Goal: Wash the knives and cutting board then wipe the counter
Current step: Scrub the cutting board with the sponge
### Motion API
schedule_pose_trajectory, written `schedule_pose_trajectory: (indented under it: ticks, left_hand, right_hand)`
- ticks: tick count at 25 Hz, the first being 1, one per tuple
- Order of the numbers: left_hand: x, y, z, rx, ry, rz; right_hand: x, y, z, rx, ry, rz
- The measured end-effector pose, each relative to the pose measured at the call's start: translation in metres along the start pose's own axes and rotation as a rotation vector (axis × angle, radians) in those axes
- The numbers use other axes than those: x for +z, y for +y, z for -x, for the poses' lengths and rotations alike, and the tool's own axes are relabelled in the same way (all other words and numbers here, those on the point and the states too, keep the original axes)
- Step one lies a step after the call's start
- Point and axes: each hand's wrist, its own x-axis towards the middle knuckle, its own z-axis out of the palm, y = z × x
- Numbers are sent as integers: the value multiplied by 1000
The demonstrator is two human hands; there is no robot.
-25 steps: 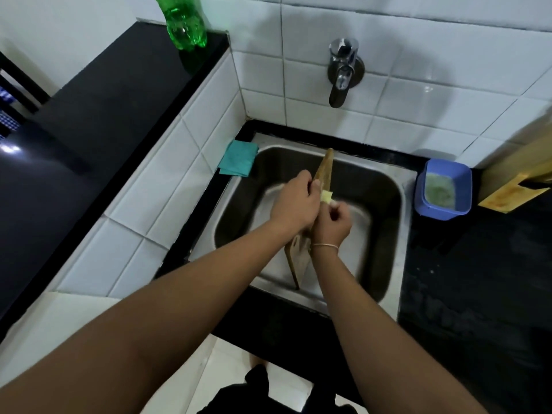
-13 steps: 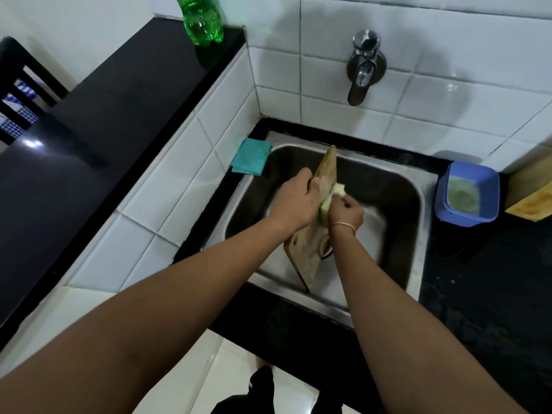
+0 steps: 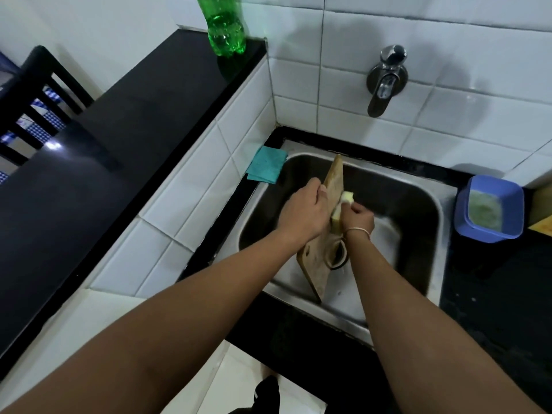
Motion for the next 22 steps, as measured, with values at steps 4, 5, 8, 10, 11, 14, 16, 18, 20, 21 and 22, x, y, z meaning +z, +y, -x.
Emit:
schedule_pose_trajectory:
  ticks: [4,5,8,10,11,14,16,18,20,21,22]
  left_hand:
    - [4,1,0,-33,3,73]
    - [5,2,0,-35,7,78]
    - [8,5,1,-43,21,109]
    - [11,6,1,-68,23,150]
    - [12,6,1,-86,23,179]
    - [12,3,0,-147,24,264]
    - [12,1,-1,-176,17,304]
    - [13,2,0,-183,2,331]
    - [13,5,2,-179,-5,342]
    - [14,7,3,-186,-10,346]
    - [14,9,3,-196,-13,347]
  right_hand:
    - [-6,-4,3,11,2,24]
    - [-6,-19,4,-52,16,-35]
    - [-6,-67,14,-232,90,-214]
    - [-9,-71,29,-380,61,-274]
    - [-11,-60,40,-419,30,-284]
    - [-20,14,67,-217,-60,-155]
    - [-28,49,73,25,-110,39]
    - [-30,45,68,85,-127,150]
    - [-31,17,66,-21,-126,85]
    - [-32,3,69,-91,-135,9]
    - [-34,-6,73,-172,-156,-62]
